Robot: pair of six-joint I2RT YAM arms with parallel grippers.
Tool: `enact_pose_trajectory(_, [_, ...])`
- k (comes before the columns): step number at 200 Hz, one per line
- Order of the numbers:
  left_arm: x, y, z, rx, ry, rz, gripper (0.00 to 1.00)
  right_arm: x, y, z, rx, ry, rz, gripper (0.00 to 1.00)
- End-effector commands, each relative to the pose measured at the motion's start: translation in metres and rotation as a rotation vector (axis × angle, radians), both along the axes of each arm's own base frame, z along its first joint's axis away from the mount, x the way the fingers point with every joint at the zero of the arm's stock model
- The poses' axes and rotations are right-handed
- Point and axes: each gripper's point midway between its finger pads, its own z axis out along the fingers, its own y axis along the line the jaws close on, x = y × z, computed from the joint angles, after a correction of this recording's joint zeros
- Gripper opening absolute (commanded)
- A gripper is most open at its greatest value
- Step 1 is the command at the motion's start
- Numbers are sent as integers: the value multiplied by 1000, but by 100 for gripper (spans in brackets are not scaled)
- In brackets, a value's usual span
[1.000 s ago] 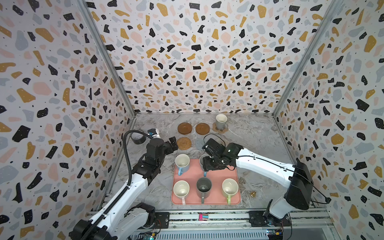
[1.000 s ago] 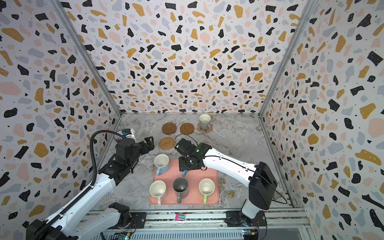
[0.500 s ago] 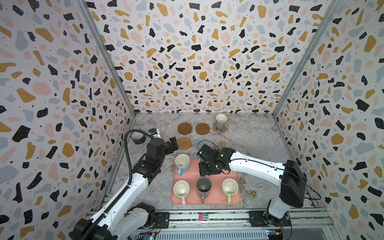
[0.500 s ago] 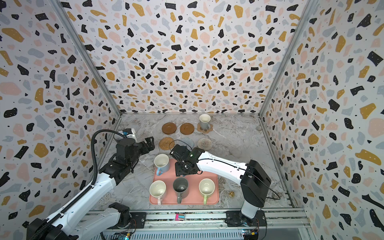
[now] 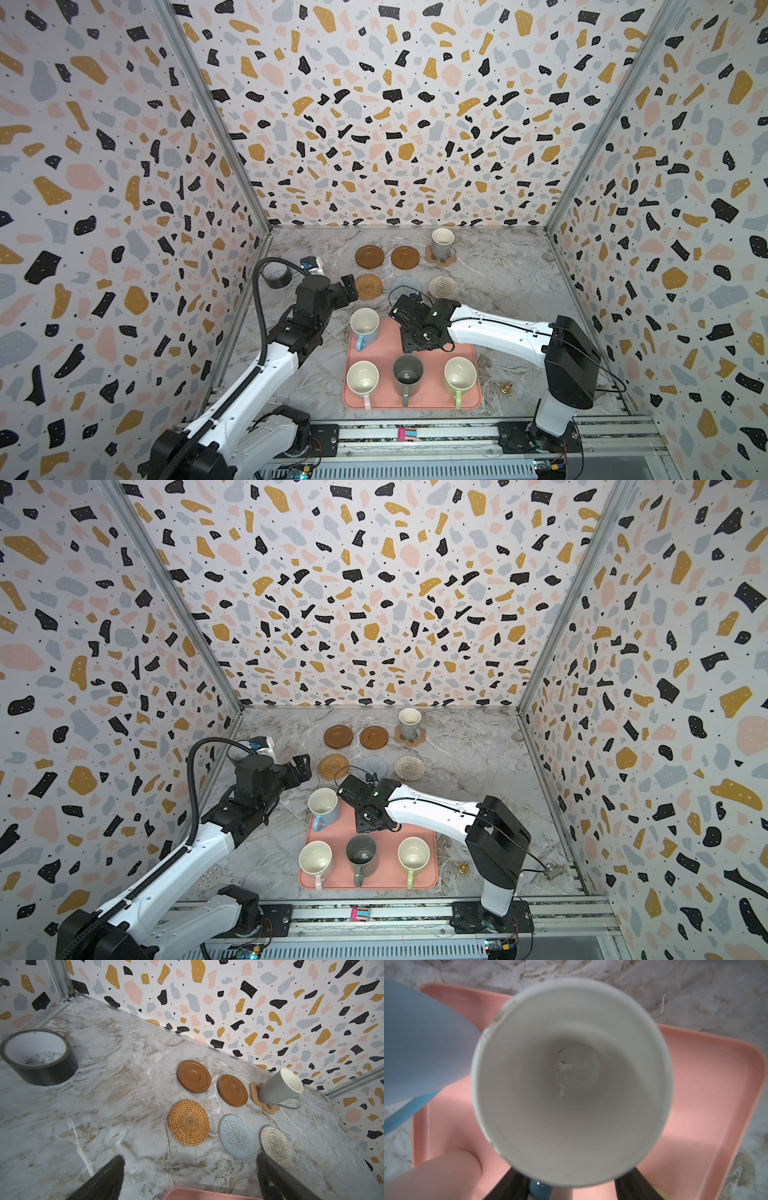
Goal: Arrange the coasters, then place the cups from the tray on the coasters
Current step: 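Lower the right gripper onto the light-blue flowered mug at the tray's far edge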
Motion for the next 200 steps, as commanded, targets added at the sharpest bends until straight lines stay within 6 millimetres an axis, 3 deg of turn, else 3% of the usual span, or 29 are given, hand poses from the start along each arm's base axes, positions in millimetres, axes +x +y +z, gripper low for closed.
enact_pose_trajectory(1, [6,-5,21,4,-55,-19,99,5,-15,2,-53,-21,-12,62])
enact_pose_trajectory(92, [5,-6,17,-9,-37,-21,100,15,-43,-4,-61,-34,-22,58])
enact_pose_trajectory(200, [4,-4,15,-21,-25,-3,99,23,-22,-6,0,-123,180,50])
